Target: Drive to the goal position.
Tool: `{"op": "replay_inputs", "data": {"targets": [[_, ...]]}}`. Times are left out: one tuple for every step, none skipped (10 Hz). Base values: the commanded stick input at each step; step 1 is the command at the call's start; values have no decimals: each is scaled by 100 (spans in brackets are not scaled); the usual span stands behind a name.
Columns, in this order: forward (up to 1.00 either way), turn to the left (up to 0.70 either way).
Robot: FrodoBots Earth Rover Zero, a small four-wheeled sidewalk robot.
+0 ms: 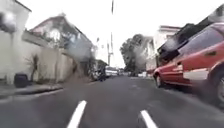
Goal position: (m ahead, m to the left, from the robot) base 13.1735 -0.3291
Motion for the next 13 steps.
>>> {"op": "replay_inputs", "data": {"targets": [[100, -40], [100, -40], [100, -40], [100, -40], [100, -36], [100, -26], [100, -2], [100, 7], [100, 4], [100, 0], [100, 0], [100, 0], [100, 16]]}}
